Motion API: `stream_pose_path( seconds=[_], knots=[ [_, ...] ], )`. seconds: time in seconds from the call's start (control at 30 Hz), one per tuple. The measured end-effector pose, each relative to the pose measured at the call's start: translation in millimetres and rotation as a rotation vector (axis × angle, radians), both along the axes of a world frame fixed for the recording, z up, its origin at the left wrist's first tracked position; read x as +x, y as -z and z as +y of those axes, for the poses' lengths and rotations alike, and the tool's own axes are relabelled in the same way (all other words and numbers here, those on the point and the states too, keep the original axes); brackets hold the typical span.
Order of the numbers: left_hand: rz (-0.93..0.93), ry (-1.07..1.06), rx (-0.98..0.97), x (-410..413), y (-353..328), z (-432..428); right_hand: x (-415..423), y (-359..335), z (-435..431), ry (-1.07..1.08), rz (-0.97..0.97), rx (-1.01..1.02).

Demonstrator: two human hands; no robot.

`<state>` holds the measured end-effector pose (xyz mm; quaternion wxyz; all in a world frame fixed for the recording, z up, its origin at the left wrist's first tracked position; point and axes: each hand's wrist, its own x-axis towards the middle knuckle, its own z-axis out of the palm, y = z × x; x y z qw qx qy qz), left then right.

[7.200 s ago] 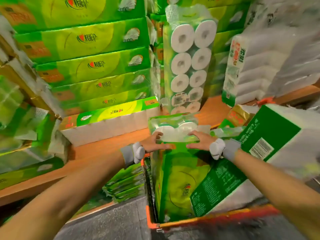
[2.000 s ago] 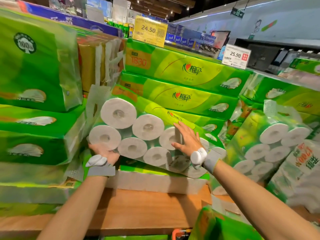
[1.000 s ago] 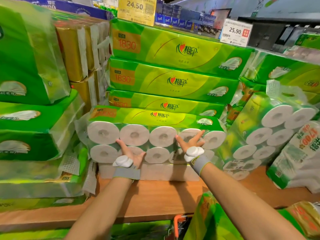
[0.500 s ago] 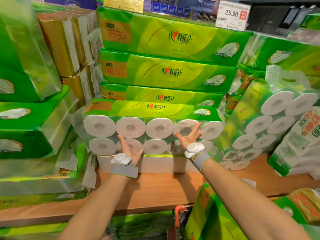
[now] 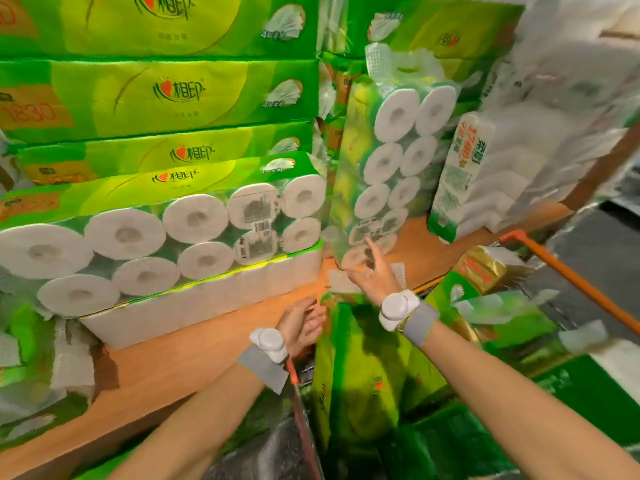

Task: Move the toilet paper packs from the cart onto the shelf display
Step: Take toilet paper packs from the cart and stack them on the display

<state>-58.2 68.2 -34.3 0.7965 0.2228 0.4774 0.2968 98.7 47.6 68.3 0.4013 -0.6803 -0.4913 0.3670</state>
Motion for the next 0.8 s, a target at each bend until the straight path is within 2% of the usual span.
stream_pose_path(
  seconds=[0.07, 0.2, 0.3, 0.43, 0.8],
  knots=[
    [0.105, 0.070, 0.120, 25.9, 13.4, -9.9, 28.6, 9.4, -24.7, 0.047, -0.083, -0.044],
    [0.469, -0.014, 0.384, 56.4, 20.1, -6.9, 73.4, 30.3, -61.6, 0.128, -0.165, -0.164],
    [0.691, 0.058, 0.444, 62.8, 25.9, 0.6, 91.7, 42.6, -77.9, 0.164, -0.163, -0.204],
    [0.707, 0.200, 0.451, 62.2, 36.9, 7.5, 100.5, 59.3, -86.5, 0.163, -0.189, -0.271],
    [0.697, 0.318, 0.444, 59.6, 59.1, 36.9, 102.0, 100.0, -82.7, 0.175, -0.145, -0.445]
  ],
)
